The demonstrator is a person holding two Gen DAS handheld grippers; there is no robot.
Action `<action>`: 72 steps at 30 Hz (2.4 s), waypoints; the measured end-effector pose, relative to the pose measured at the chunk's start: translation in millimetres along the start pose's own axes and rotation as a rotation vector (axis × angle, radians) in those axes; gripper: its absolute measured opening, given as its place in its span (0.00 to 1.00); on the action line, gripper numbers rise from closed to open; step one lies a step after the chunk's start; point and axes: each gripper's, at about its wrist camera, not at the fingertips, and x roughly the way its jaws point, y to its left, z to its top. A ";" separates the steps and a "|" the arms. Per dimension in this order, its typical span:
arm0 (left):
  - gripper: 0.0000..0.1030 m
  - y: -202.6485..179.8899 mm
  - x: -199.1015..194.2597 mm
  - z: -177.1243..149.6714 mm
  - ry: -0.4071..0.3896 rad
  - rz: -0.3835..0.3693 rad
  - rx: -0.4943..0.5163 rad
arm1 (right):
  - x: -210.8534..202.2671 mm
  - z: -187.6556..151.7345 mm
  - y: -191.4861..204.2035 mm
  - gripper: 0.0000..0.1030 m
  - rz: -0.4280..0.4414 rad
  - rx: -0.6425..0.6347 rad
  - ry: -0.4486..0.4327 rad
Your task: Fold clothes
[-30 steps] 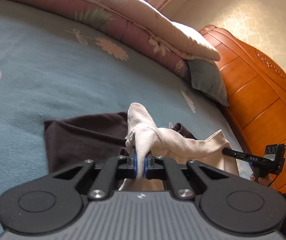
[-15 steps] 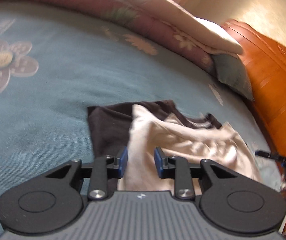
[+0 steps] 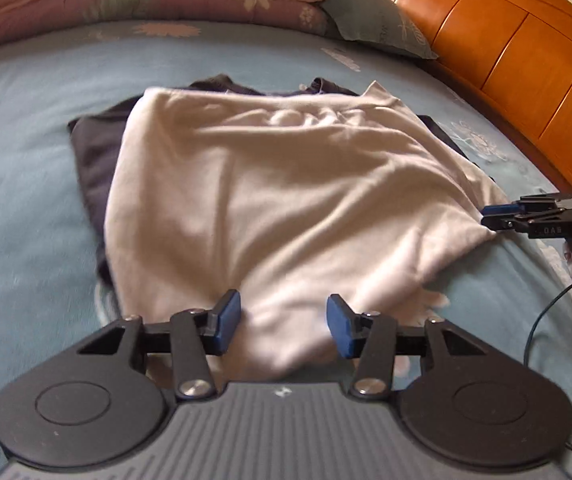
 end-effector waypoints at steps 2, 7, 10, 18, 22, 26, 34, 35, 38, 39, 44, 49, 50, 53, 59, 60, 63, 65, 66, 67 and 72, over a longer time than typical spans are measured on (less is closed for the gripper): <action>0.46 -3.3 -4.3 9.9 0.046 0.000 -0.016 | -10.7 4.2 -8.3 0.37 0.016 0.054 0.027; 0.53 -14.5 -1.4 65.7 -0.068 -0.070 -0.022 | -7.3 64.6 5.1 0.53 0.066 0.010 -0.053; 0.53 -8.1 26.7 109.9 -0.093 -0.126 -0.110 | 26.8 117.0 30.4 0.54 0.097 -0.057 -0.071; 0.54 18.1 117.1 149.7 -0.064 -0.071 -0.174 | 154.3 171.6 74.3 0.53 0.021 -0.192 0.084; 0.53 20.2 124.3 159.3 -0.118 -0.039 -0.192 | 166.5 183.8 66.4 0.57 0.004 -0.159 0.010; 0.56 10.5 98.3 149.7 -0.135 -0.086 -0.173 | 137.0 181.3 67.3 0.59 0.024 -0.128 -0.005; 0.61 12.6 68.5 88.7 -0.058 -0.032 -0.096 | 91.6 114.0 64.1 0.63 0.051 -0.260 0.035; 0.62 23.4 63.9 81.0 -0.051 -0.019 -0.129 | 84.9 108.0 47.2 0.63 0.059 -0.209 0.030; 0.62 48.5 37.5 70.8 -0.067 -0.039 -0.240 | 53.6 98.7 -5.7 0.63 0.087 -0.011 -0.010; 0.63 51.3 28.7 71.7 -0.089 -0.040 -0.251 | 43.7 97.9 -18.5 0.63 0.070 0.040 -0.012; 0.70 55.8 26.6 104.4 -0.198 -0.092 -0.264 | 25.6 112.5 -22.1 0.74 0.057 0.051 -0.091; 0.63 68.4 83.6 116.2 -0.141 0.085 -0.251 | 72.9 113.9 -25.2 0.74 0.034 0.104 0.007; 0.66 69.9 83.1 113.1 -0.155 0.082 -0.255 | 77.5 109.5 -27.1 0.74 0.016 0.098 0.023; 0.65 59.9 61.5 111.0 -0.136 0.096 -0.219 | 52.8 101.2 -29.7 0.74 -0.003 0.079 0.021; 0.72 -17.7 1.0 76.9 -0.139 0.202 0.176 | -4.5 78.4 9.2 0.79 -0.075 -0.140 0.034; 0.74 -36.3 -6.7 65.2 -0.141 0.221 0.261 | -11.4 72.0 21.3 0.82 -0.086 -0.191 0.030; 0.86 -87.3 -20.9 23.5 -0.154 0.281 0.522 | -26.3 51.0 58.4 0.90 -0.110 -0.334 0.021; 0.87 -114.4 -20.6 -7.3 -0.147 0.339 0.696 | -28.2 35.0 79.6 0.92 -0.133 -0.424 0.028; 0.87 -122.9 -16.4 -20.8 -0.128 0.373 0.768 | -26.5 26.2 88.8 0.93 -0.153 -0.469 0.035; 0.87 -128.2 -11.2 -33.4 -0.108 0.410 0.828 | -24.6 17.4 97.4 0.94 -0.173 -0.513 0.043; 0.87 -132.2 17.1 -75.5 -0.020 0.591 1.044 | -10.2 -22.3 115.1 0.94 -0.313 -0.719 0.083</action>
